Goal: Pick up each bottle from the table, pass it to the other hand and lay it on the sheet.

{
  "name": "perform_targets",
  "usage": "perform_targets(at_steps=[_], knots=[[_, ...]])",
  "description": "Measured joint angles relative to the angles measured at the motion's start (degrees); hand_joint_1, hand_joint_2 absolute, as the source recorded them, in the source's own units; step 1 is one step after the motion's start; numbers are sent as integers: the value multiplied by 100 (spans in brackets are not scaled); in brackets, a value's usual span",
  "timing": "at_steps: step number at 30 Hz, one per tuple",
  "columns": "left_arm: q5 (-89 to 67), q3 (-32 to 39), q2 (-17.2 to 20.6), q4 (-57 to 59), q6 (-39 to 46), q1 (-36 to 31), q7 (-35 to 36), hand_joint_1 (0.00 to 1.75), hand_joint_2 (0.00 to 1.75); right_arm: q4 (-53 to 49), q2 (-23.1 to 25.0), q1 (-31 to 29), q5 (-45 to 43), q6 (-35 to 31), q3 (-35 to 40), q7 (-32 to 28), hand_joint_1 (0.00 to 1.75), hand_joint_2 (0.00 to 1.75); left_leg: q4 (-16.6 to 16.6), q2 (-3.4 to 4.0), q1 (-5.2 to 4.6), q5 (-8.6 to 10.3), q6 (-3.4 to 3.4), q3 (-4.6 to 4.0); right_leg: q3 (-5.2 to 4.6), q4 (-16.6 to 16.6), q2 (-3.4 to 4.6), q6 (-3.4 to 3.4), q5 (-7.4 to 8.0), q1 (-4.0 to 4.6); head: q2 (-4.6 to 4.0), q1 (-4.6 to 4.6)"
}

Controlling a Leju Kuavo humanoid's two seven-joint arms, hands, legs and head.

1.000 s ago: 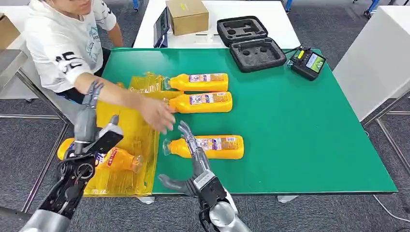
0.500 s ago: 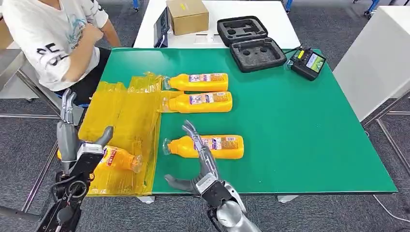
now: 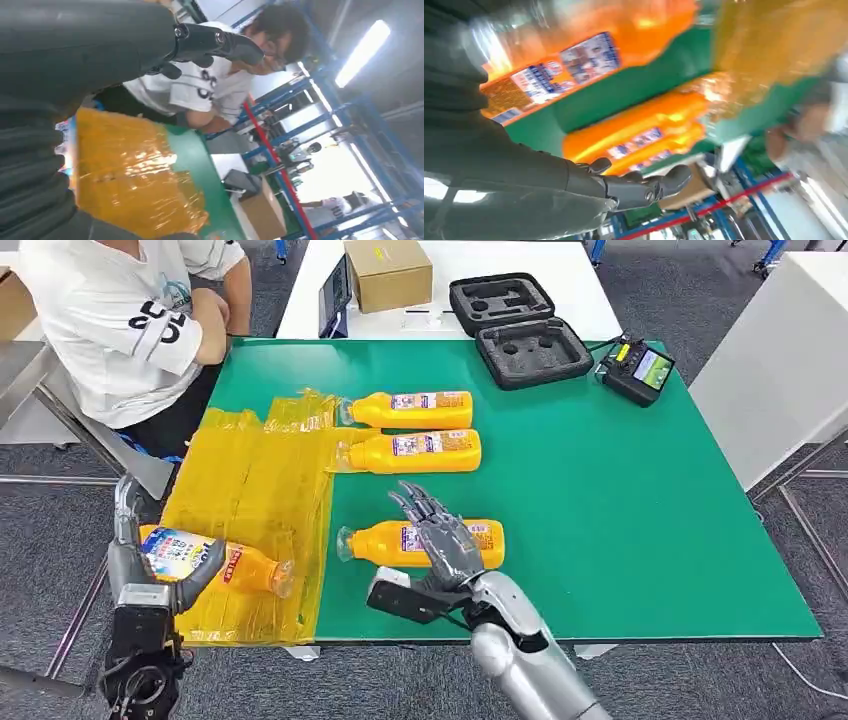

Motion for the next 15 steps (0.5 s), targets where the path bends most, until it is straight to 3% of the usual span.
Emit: perform_targets(at_steps=[15], knots=[[-2,266,-155,-46,-159,188,-4,0,175,1125,-142,-627,293,225,20,293,0,175,0,-1,2,0,0,-1,-1,1,-2,0,-2,2,0,0]])
